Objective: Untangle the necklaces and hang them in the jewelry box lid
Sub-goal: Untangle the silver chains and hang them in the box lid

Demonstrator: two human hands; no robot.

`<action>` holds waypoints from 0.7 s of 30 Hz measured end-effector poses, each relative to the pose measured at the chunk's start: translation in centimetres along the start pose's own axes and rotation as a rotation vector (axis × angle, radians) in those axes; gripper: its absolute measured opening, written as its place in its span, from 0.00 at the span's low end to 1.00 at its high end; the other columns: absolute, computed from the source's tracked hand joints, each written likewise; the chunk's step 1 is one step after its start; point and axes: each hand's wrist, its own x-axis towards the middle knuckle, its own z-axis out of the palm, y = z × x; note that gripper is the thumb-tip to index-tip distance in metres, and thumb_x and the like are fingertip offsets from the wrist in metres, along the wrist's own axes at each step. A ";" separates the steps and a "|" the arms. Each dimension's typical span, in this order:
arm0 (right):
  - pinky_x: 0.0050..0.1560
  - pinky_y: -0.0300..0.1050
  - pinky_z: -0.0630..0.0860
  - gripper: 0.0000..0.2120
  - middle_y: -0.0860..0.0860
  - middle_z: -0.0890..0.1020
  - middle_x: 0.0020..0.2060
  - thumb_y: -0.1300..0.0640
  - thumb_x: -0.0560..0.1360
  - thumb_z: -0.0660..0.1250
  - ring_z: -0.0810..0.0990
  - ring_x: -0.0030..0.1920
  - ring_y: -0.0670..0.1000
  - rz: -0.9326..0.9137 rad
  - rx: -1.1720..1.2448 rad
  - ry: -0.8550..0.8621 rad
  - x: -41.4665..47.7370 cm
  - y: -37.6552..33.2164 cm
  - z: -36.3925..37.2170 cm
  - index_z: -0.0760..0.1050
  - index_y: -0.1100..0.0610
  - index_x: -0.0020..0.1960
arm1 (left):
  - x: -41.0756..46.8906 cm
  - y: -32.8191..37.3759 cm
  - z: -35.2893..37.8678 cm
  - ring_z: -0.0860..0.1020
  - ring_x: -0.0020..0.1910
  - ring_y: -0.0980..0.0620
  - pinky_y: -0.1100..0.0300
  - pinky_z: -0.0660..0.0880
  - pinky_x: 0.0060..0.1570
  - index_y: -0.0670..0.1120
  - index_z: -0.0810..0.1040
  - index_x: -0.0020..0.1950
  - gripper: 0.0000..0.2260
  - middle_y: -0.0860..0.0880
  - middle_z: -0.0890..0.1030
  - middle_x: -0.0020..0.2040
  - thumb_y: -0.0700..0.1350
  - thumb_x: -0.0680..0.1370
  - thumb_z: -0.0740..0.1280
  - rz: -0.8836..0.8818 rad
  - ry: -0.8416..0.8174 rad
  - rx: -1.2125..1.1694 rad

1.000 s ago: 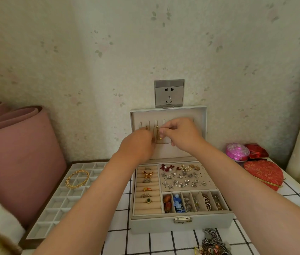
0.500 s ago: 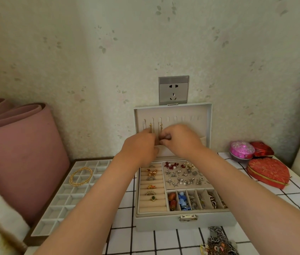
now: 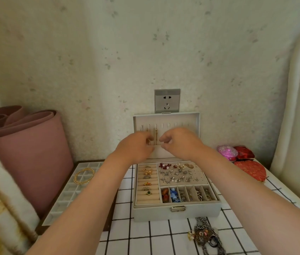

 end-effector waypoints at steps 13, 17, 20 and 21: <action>0.50 0.40 0.76 0.04 0.40 0.81 0.44 0.54 0.76 0.71 0.80 0.46 0.41 0.112 0.220 -0.118 -11.9 -1.4 -2.9 0.82 0.46 0.49 | -9.2 5.8 0.2 0.77 0.47 0.55 0.58 0.76 0.50 0.52 0.80 0.54 0.07 0.55 0.80 0.50 0.48 0.79 0.65 0.063 -0.058 -0.127; 0.36 0.34 0.74 0.03 0.43 0.83 0.46 0.54 0.75 0.71 0.79 0.38 0.40 0.179 0.179 -0.263 -16.4 -0.1 -2.3 0.83 0.47 0.47 | -12.6 7.8 2.7 0.78 0.47 0.54 0.55 0.77 0.51 0.53 0.81 0.51 0.05 0.56 0.80 0.46 0.47 0.78 0.66 0.101 -0.155 -0.117; 0.42 0.37 0.77 0.07 0.43 0.81 0.48 0.54 0.75 0.72 0.81 0.44 0.43 0.199 0.106 -0.354 -19.0 0.8 -1.5 0.84 0.49 0.53 | -14.9 9.5 4.9 0.79 0.50 0.52 0.55 0.77 0.52 0.50 0.82 0.54 0.08 0.54 0.81 0.49 0.46 0.79 0.65 0.152 -0.248 -0.068; 0.48 0.40 0.78 0.09 0.43 0.81 0.48 0.54 0.75 0.72 0.81 0.49 0.45 0.209 0.070 -0.369 -19.6 1.1 -1.3 0.83 0.49 0.54 | -15.5 10.0 5.6 0.79 0.50 0.52 0.54 0.77 0.53 0.49 0.83 0.55 0.09 0.53 0.82 0.51 0.45 0.79 0.65 0.165 -0.270 -0.070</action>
